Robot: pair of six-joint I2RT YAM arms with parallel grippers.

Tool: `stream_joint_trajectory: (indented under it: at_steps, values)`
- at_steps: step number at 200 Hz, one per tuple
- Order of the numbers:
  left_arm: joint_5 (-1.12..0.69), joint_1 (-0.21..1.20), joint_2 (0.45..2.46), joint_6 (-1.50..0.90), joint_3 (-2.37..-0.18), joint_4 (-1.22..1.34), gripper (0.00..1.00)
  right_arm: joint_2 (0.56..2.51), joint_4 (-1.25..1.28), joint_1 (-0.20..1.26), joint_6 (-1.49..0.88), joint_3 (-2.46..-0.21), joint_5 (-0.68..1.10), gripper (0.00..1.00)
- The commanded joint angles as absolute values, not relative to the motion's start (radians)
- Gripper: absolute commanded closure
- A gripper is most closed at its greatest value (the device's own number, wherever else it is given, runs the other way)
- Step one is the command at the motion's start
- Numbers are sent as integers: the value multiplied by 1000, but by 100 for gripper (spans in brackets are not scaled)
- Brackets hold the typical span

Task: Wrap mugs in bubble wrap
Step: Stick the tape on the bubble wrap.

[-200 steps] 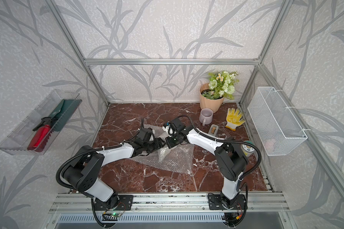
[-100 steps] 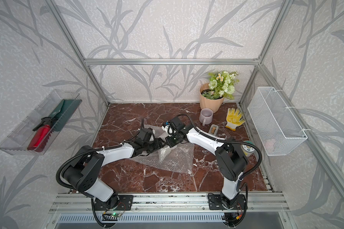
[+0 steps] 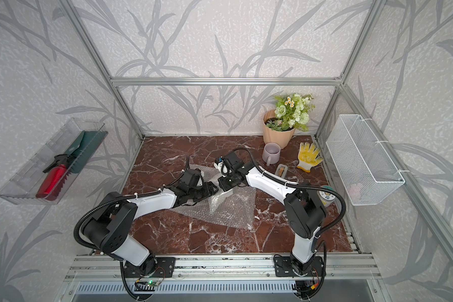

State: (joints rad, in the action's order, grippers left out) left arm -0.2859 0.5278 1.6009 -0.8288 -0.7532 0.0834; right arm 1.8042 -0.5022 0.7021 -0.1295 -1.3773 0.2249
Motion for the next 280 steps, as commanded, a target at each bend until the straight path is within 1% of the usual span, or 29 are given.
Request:
stream_joint_trajectory:
  at_steps: [1, 13, 19, 33, 43, 51, 63, 69, 87, 115, 151, 232, 280]
  values:
    - [-268, 531, 1645, -805, -731, -40, 31, 1800, -530, 698, -124, -1406, 187, 70]
    - [-266, 531, 1644, -804, -731, -39, 31, 1783, -525, 698, -119, -1395, 162, 69]
    - [-267, 532, 1644, -804, -730, -38, 31, 1774, -519, 697, -116, -1388, 150, 66]
    - [-267, 531, 1643, -804, -732, -37, 31, 1750, -504, 692, -109, -1370, 131, 65]
    - [-268, 531, 1644, -804, -732, -37, 31, 1736, -490, 687, -107, -1355, 124, 57]
    - [-268, 530, 1644, -804, -731, -37, 31, 1728, -477, 682, -103, -1343, 127, 54]
    - [-268, 531, 1645, -804, -730, -37, 31, 1724, -477, 675, -99, -1333, 129, 47]
    - [-268, 531, 1645, -804, -731, -38, 31, 1725, -481, 671, -97, -1332, 134, 46]
    - [-270, 531, 1645, -804, -733, -36, 31, 1732, -496, 657, -96, -1327, 159, 37]
    - [-268, 532, 1643, -802, -732, -39, 31, 1747, -508, 647, -90, -1333, 210, 28]
    - [-267, 531, 1640, -804, -727, -35, 31, 1787, -531, 647, -86, -1363, 253, 26]
    - [-268, 532, 1644, -802, -732, -37, 31, 1842, -526, 648, -97, -1381, 301, 26]
    - [-266, 532, 1641, -804, -732, -37, 31, 1887, -522, 647, -115, -1416, 292, 26]
